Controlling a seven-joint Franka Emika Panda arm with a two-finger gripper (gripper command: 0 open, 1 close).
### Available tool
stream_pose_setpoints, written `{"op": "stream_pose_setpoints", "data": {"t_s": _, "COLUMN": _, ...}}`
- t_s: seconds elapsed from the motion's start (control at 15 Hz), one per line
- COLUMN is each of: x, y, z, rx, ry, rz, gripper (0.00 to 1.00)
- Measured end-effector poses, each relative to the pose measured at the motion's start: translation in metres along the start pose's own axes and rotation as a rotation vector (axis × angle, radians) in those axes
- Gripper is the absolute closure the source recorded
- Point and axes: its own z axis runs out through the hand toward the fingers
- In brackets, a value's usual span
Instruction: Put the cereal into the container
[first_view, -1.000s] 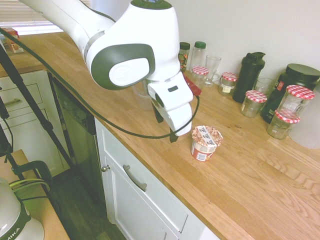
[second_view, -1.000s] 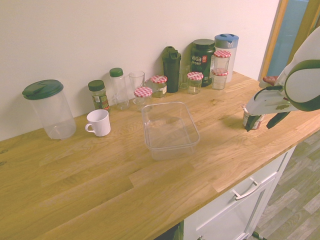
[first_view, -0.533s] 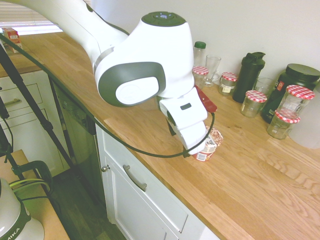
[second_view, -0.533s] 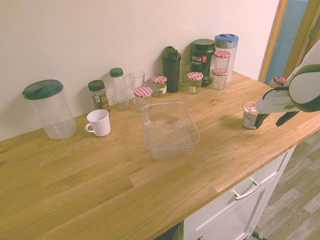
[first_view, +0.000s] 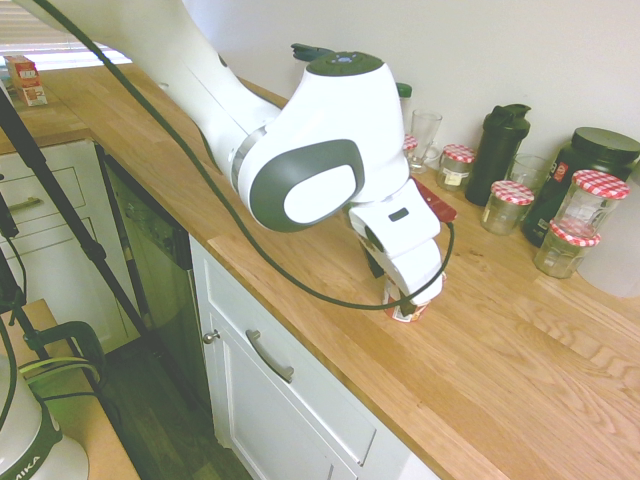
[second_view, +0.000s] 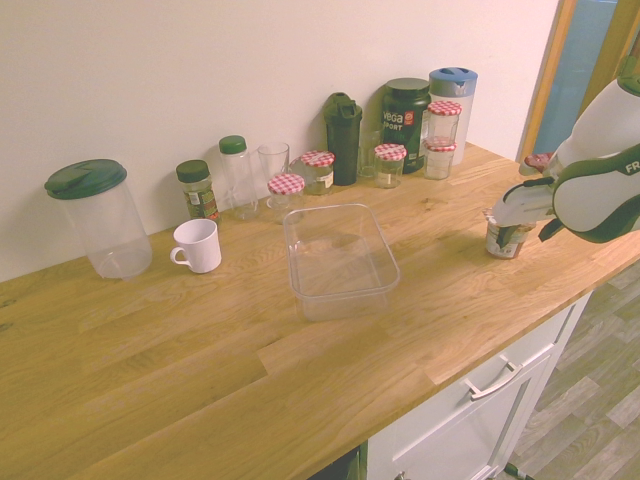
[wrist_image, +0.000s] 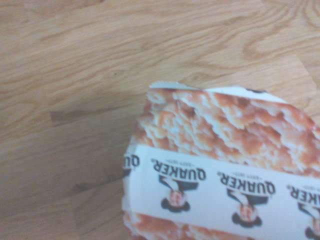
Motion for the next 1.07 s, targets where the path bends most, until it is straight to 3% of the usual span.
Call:
{"op": "stream_pose_setpoints", "data": {"t_s": 0.53, "x": 0.024, "y": -0.012, "z": 0.001, "rx": 0.026, "ry": 0.012, "rz": -0.027, "gripper": 0.0}}
{"op": "stream_pose_setpoints", "data": {"t_s": 1.07, "x": 0.042, "y": -0.02, "z": 0.035, "rx": 0.001, "ry": 0.029, "rz": -0.092, "gripper": 0.0}}
